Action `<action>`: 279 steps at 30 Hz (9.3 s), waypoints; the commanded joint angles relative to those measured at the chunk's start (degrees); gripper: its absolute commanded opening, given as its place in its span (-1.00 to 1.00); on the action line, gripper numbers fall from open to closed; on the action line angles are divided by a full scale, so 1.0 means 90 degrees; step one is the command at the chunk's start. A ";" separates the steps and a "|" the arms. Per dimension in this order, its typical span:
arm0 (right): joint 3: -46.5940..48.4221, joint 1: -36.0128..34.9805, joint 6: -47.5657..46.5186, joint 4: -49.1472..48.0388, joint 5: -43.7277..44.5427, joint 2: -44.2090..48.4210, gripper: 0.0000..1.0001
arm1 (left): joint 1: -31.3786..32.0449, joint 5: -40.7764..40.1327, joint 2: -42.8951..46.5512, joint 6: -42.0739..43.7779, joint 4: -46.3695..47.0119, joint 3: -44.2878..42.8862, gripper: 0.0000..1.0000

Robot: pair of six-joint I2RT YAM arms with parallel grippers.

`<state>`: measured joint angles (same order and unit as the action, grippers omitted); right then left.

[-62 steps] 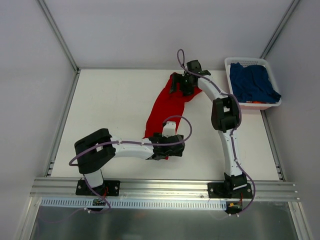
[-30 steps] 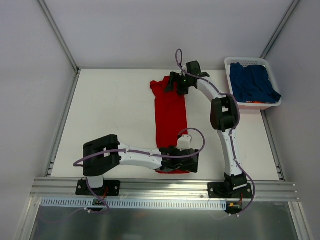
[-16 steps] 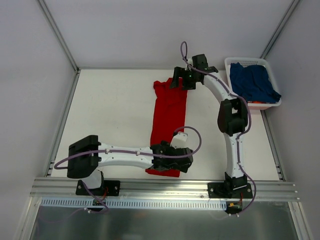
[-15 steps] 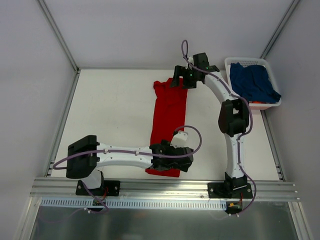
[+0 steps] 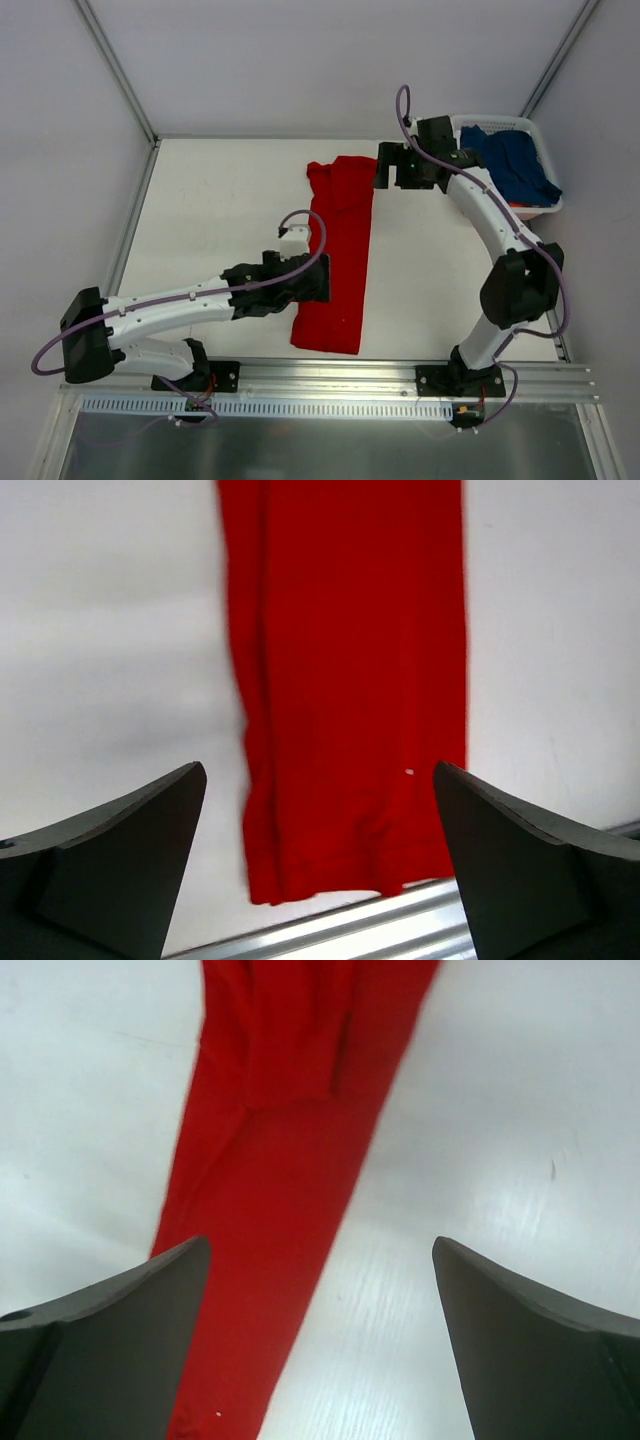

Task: Fold and stack the t-shirts
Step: Rotate the tshirt 90 degrees, then grab the bottom of the folded rectangular tshirt with both arms, then fold the folded rectangular tshirt in 1/3 of the way

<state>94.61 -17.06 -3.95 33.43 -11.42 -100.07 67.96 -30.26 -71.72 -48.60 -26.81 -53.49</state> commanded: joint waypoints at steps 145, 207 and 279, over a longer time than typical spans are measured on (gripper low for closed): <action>-0.4536 -0.5517 0.4052 0.1080 0.5185 0.3970 -0.99 | -0.0091 0.1057 -0.0390 -0.0724 0.0430 0.0144 -1.00; -0.3813 -0.4355 0.2528 0.0407 0.4951 0.3073 -0.99 | -0.1008 0.1038 -0.1259 0.0351 0.0000 -0.1537 -1.00; -0.3334 -0.3329 0.1874 -0.0658 0.3427 0.1003 0.03 | -0.2806 0.1859 -0.1240 0.0507 0.1309 0.0142 0.98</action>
<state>64.93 -45.69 10.68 26.44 18.76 -89.69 43.03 -11.60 -86.28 -42.11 -14.87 -54.26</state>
